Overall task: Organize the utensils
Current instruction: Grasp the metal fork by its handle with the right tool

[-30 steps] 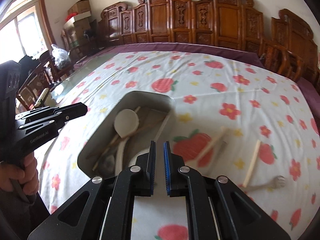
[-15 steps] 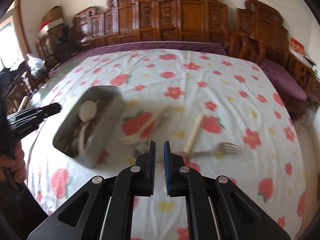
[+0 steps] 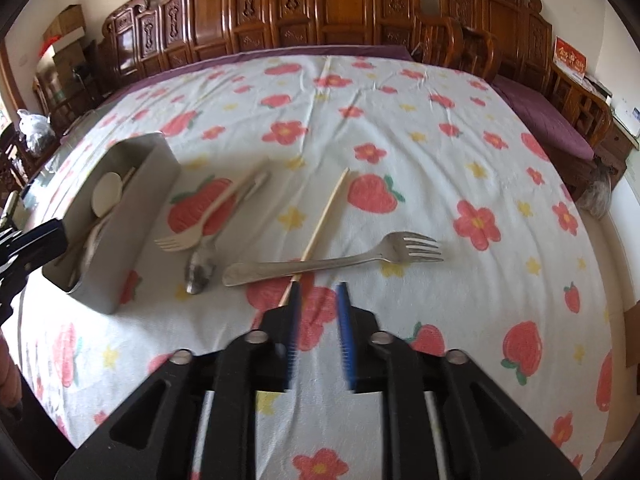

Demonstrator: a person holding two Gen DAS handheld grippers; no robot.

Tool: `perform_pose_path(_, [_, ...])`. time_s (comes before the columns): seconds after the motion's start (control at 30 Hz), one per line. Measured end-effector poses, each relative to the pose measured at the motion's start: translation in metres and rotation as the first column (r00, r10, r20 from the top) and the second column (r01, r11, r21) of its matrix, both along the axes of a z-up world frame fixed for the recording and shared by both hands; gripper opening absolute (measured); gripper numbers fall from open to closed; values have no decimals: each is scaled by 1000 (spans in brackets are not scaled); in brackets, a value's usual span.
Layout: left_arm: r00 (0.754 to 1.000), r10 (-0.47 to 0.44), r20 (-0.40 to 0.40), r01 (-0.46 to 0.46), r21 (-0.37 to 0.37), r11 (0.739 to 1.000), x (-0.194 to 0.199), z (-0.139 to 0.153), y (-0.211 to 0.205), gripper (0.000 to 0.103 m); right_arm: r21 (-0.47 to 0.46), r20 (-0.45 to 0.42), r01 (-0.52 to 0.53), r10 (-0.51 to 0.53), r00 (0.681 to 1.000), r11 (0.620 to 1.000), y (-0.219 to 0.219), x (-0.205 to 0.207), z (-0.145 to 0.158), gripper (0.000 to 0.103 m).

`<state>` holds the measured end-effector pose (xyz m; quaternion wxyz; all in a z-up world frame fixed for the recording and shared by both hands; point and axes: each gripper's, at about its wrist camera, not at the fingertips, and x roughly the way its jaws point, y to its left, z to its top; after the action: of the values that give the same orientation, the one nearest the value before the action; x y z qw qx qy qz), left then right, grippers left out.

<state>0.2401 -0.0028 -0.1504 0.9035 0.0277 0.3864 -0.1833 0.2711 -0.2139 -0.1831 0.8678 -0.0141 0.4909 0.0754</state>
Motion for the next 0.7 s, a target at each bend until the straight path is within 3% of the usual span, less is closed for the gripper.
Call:
perform_pose_path(0.27, [1000, 2, -15, -2, -15, 1000, 1, -5, -4, 30, 40, -47, 80, -78, 996, 996, -9, 30, -26, 36])
perform_pose_path(0.33, [1000, 13, -9, -13, -15, 1000, 1, -6, -4, 49, 39, -57, 108, -106, 993, 993, -12, 37, -32, 40])
perform_pose_path(0.43, [1000, 24, -8, -24, -16, 1000, 0, -7, -4, 51, 59, -51, 146, -143, 988, 988, -18, 45, -37, 48])
perform_pose_path(0.6, [999, 31, -14, -31, -7, 1000, -1, -11, -10, 56, 66, -46, 206, -204, 978, 976, -25, 59, -39, 50])
perform_pose_path(0.7, [999, 31, -20, -31, -9, 999, -2, -13, -15, 56, 16, -39, 188, -187, 982, 982, -20, 66, -41, 50])
